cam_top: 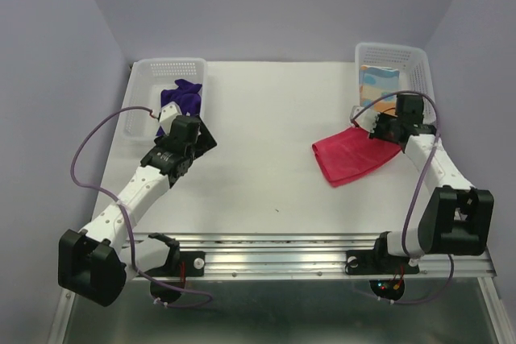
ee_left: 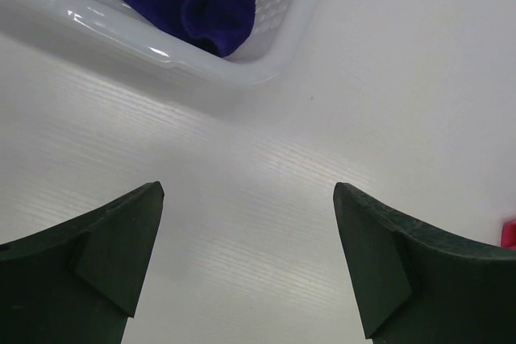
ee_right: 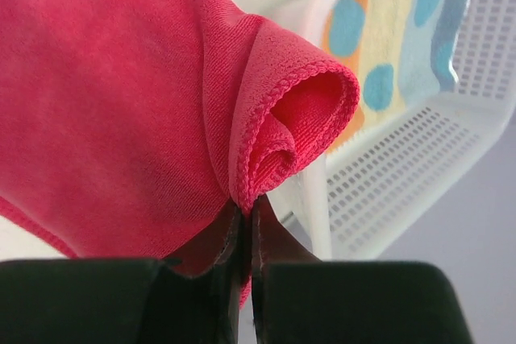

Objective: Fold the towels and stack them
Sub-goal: Neatly place the folded towel into the bin

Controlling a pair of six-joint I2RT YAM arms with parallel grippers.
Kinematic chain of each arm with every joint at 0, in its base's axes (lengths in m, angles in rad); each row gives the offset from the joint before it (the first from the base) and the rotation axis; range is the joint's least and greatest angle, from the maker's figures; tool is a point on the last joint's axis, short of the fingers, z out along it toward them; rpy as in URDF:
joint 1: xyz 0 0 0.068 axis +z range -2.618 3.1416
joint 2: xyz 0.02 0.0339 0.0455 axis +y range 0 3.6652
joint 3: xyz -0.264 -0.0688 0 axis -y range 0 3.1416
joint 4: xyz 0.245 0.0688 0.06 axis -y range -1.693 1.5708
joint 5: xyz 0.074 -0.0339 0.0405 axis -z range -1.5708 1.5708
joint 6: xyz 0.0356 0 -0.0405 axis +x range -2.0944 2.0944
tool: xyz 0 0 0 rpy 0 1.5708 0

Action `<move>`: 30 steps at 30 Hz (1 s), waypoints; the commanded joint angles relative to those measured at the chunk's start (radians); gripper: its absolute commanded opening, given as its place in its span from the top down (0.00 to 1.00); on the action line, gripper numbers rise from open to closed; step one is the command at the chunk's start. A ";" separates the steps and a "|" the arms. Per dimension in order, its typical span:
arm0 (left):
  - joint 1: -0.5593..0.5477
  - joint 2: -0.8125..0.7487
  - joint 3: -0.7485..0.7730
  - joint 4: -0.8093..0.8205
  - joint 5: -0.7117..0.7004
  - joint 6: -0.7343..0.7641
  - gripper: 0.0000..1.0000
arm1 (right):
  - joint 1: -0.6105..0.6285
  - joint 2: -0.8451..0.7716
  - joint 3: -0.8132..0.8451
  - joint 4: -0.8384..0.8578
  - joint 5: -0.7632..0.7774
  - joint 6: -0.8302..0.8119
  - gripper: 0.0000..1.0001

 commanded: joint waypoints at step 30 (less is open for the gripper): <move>0.059 0.004 0.109 -0.044 -0.102 0.011 0.01 | -0.227 -0.014 -0.069 0.869 -0.347 -0.074 0.97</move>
